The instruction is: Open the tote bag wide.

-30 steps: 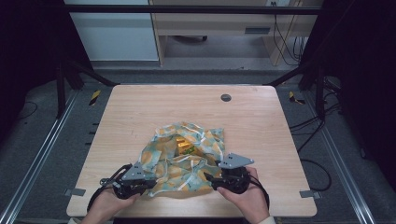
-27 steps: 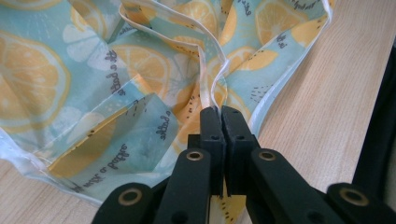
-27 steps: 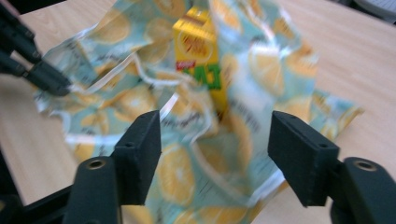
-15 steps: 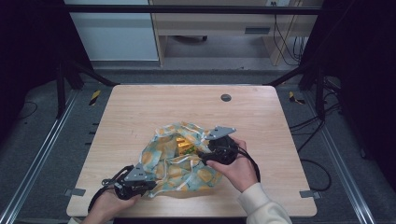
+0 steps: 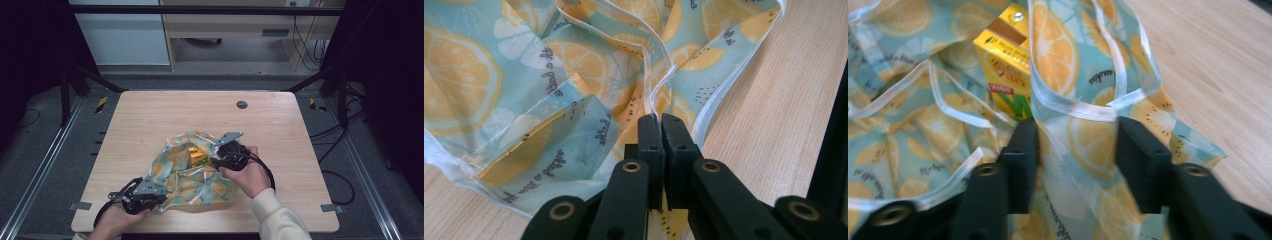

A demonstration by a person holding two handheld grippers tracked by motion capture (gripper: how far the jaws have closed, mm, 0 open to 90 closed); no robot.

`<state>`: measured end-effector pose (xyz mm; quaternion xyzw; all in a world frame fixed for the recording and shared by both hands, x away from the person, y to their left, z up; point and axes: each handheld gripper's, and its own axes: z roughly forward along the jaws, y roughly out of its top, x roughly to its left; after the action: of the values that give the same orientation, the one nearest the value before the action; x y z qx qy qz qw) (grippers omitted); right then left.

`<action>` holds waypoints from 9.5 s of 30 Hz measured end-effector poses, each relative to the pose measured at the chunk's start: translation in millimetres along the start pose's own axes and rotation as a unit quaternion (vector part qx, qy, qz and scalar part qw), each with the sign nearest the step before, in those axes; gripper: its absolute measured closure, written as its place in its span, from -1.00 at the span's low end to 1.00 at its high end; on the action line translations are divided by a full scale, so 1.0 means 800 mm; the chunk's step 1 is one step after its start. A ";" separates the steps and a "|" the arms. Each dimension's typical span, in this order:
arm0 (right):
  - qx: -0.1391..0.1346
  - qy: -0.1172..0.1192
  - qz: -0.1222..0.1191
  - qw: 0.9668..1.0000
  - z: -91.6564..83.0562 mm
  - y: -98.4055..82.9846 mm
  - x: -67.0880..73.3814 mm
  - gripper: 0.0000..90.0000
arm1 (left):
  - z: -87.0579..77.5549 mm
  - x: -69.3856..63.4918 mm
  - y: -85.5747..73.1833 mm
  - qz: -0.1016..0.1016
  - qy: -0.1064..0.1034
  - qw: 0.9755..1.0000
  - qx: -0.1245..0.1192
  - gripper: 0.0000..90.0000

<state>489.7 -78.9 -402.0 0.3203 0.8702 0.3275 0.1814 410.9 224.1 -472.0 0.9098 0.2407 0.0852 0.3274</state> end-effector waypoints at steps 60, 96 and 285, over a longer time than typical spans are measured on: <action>0.059 -0.027 0.112 0.992 0.071 -0.015 -0.122 0.97 | 0.019 0.000 0.043 0.023 0.004 0.999 0.032 0.95; 0.033 -0.074 0.129 0.988 0.057 -0.034 -0.120 0.02 | 0.018 -0.015 0.026 0.033 0.007 0.999 0.036 0.64; -0.060 -0.122 0.239 0.961 -0.044 -0.175 -0.124 -0.85 | -0.044 0.164 -0.022 -0.154 0.213 0.965 -0.023 -0.78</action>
<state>482.0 -243.0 -461.9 0.5452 0.7180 0.3717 0.2216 507.3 319.8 -456.6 0.8149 0.4396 0.2311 0.2987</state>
